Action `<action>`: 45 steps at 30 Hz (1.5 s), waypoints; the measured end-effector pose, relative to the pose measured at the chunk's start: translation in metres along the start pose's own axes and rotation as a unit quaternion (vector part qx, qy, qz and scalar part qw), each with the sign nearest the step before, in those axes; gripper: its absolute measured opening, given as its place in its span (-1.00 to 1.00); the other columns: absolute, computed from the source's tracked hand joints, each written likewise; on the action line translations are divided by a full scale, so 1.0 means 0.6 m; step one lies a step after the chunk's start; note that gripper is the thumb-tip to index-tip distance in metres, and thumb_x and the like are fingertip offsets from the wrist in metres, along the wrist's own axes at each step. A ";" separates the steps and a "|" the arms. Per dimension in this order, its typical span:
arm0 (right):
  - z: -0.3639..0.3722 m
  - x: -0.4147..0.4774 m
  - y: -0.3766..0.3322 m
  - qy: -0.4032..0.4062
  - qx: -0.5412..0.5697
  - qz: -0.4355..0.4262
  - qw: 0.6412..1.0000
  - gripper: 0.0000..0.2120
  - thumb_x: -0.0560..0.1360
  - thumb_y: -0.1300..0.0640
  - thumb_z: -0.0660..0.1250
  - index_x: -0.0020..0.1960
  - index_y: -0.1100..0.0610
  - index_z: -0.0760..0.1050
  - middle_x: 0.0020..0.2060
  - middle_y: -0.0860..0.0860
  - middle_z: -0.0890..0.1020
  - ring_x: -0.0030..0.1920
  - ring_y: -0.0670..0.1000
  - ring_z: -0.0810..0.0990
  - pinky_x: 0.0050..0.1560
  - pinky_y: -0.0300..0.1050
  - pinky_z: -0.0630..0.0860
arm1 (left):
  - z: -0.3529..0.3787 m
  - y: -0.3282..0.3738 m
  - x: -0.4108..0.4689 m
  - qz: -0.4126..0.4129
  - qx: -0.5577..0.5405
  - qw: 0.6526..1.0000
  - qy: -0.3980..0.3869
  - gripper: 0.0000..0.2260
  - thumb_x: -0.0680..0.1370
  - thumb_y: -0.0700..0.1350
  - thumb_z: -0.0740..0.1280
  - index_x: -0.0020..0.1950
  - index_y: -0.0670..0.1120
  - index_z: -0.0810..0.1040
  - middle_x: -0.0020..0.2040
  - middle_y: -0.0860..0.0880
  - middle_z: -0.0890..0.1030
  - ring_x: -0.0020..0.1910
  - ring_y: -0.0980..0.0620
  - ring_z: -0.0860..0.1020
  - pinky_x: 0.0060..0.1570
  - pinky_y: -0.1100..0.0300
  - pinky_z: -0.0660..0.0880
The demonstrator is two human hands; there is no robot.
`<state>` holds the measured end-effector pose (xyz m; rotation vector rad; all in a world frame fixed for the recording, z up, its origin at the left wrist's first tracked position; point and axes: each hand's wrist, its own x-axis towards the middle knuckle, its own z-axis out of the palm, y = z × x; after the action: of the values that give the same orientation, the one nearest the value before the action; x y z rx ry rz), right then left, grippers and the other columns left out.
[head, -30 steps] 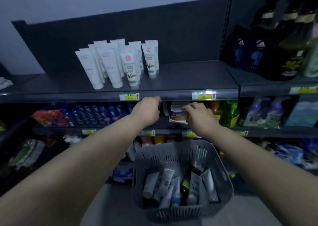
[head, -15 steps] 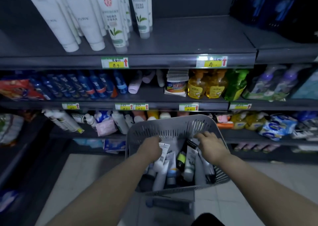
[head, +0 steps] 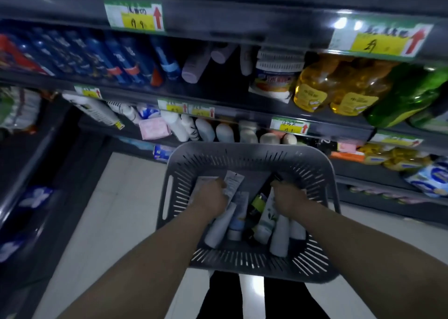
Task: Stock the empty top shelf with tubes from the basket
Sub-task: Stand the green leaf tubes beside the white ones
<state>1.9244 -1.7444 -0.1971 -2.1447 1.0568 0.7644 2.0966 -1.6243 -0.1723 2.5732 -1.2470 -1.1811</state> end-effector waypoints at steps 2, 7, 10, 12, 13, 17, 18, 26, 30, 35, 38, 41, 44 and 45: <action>0.005 0.024 0.005 -0.018 -0.008 0.005 1.000 -0.53 0.54 0.19 0.27 0.39 0.25 0.25 0.27 0.19 0.45 0.25 0.14 0.46 0.21 -0.08 0.45 | 0.010 0.004 0.011 0.001 -0.009 1.000 -0.002 -0.72 0.62 -0.25 0.16 0.30 -0.26 0.48 0.22 -0.23 0.57 0.16 -0.11 0.54 -0.04 0.30 0.36; 0.028 0.054 0.017 -0.061 0.026 0.028 0.997 -0.28 0.54 0.11 0.30 0.52 0.26 -0.03 0.35 0.17 0.39 0.27 0.12 0.44 0.11 -0.19 0.43 | 0.023 0.016 0.022 0.024 -0.014 0.999 0.025 -0.64 0.63 -0.24 0.15 0.44 -0.22 0.37 0.37 -0.16 0.48 0.31 -0.05 0.47 0.10 0.38 0.25; 0.055 0.049 0.025 -0.060 0.008 0.027 0.998 -0.16 0.51 0.04 0.32 0.54 0.26 -0.15 0.44 0.20 0.25 0.35 0.18 0.36 0.28 -0.04 0.42 | 0.032 0.013 0.026 0.034 -0.024 0.999 0.029 -0.66 0.60 -0.29 0.18 0.37 -0.23 0.44 0.31 -0.19 0.53 0.27 -0.08 0.49 0.11 0.32 0.31; 0.066 0.044 0.028 -0.043 0.005 0.019 0.999 -0.18 0.49 0.06 0.33 0.53 0.23 -0.10 0.46 0.19 0.22 0.37 0.18 0.33 0.30 0.03 0.41 | 0.034 0.009 0.029 0.037 -0.029 0.998 0.031 -0.69 0.58 -0.30 0.19 0.32 -0.24 0.48 0.27 -0.20 0.55 0.24 -0.09 0.51 0.05 0.31 0.32; 0.067 0.042 0.028 -0.040 0.009 0.012 0.999 -0.18 0.47 0.07 0.35 0.53 0.22 -0.07 0.44 0.19 0.24 0.36 0.18 0.33 0.29 0.03 0.42 | 0.034 0.007 0.031 0.038 -0.028 0.998 0.031 -0.69 0.58 -0.30 0.19 0.32 -0.24 0.47 0.26 -0.20 0.55 0.23 -0.09 0.51 0.02 0.33 0.32; 0.060 0.045 0.025 -0.037 0.003 -0.007 0.999 -0.05 0.41 0.05 0.42 0.54 0.17 -0.15 0.45 0.20 0.19 0.38 0.19 0.32 0.30 0.01 0.41 | 0.037 -0.005 0.036 0.030 -0.027 0.999 0.019 -0.63 0.60 -0.28 0.18 0.42 -0.20 0.39 0.35 -0.17 0.50 0.31 -0.06 0.46 0.16 0.35 0.29; 0.059 0.046 0.024 -0.040 0.006 -0.005 0.999 -0.05 0.42 0.04 0.43 0.54 0.18 -0.14 0.44 0.21 0.19 0.37 0.19 0.33 0.28 -0.01 0.43 | 0.038 -0.007 0.036 0.023 -0.027 0.999 0.018 -0.62 0.60 -0.27 0.19 0.43 -0.19 0.38 0.36 -0.16 0.49 0.32 -0.07 0.46 0.20 0.32 0.31; 0.033 0.004 -0.018 0.040 0.114 -0.057 0.991 -0.42 0.43 0.17 0.44 0.39 0.10 0.33 0.22 0.17 0.39 0.18 0.14 0.45 0.11 -0.18 0.42 | 0.038 -0.016 0.035 0.008 0.010 1.000 0.012 -0.61 0.56 -0.19 0.28 0.39 -0.17 0.43 0.31 -0.19 0.53 0.29 -0.12 0.49 0.23 0.19 0.40; 0.000 -0.043 -0.028 0.120 0.185 -0.094 0.971 -0.61 0.53 0.30 0.28 0.35 0.11 0.45 0.26 0.14 0.50 0.27 0.13 0.45 0.11 -0.24 0.31 | 0.030 -0.003 0.045 -0.003 0.071 0.997 -0.002 -0.63 0.57 -0.20 0.26 0.38 -0.20 0.43 0.32 -0.21 0.51 0.30 -0.14 0.48 0.24 0.15 0.37; -0.026 -0.086 -0.004 0.197 0.215 -0.074 0.954 -0.64 0.53 0.31 0.27 0.29 0.09 0.52 0.28 0.05 0.56 0.28 0.06 0.49 0.20 -0.18 0.39 | 0.050 0.020 0.074 -0.019 0.135 0.989 -0.049 -0.71 0.59 -0.23 0.20 0.30 -0.26 0.42 0.29 -0.24 0.51 0.27 -0.16 0.49 0.20 0.08 0.42; -0.032 -0.079 0.003 0.186 0.221 -0.085 0.954 -0.67 0.52 0.33 0.28 0.25 0.14 0.53 0.22 0.06 0.60 0.24 0.06 0.53 0.20 -0.13 0.45 | 0.058 0.036 0.092 -0.029 0.141 0.988 -0.061 -0.67 0.62 -0.19 0.17 0.36 -0.27 0.35 0.35 -0.21 0.46 0.31 -0.13 0.45 0.26 0.11 0.38; -0.031 -0.070 0.005 0.174 0.200 -0.103 0.959 -0.72 0.51 0.33 0.29 0.18 0.14 0.57 0.13 0.08 0.63 0.16 0.07 0.56 0.04 -0.17 0.44 | 0.068 0.054 0.099 -0.029 0.111 0.985 -0.128 -0.63 0.63 -0.08 0.21 0.37 -0.24 0.36 0.29 -0.19 0.49 0.23 -0.15 0.49 0.14 0.05 0.46; -0.027 -0.065 0.009 0.185 0.188 -0.094 0.960 -0.70 0.51 0.33 0.29 0.21 0.13 0.56 0.15 0.11 0.61 0.17 0.10 0.53 0.07 -0.12 0.43 | 0.086 0.066 0.095 -0.024 0.108 0.983 -0.150 -0.71 0.58 -0.07 0.26 0.25 -0.18 0.46 0.16 -0.22 0.57 0.09 -0.18 0.56 0.04 -0.01 0.55; -0.026 -0.065 0.010 0.189 0.186 -0.090 0.960 -0.69 0.51 0.32 0.29 0.21 0.12 0.56 0.15 0.11 0.61 0.17 0.10 0.54 0.08 -0.11 0.44 | 0.091 0.065 0.095 -0.023 0.117 0.984 -0.134 -0.75 0.59 -0.09 0.24 0.21 -0.17 0.48 0.14 -0.21 0.59 0.06 -0.17 0.57 0.05 -0.02 0.56</action>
<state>1.9030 -1.7401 -0.1608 -2.0573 1.0728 0.0559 2.0573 -1.6752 -0.2324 2.6855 -1.4670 -1.5192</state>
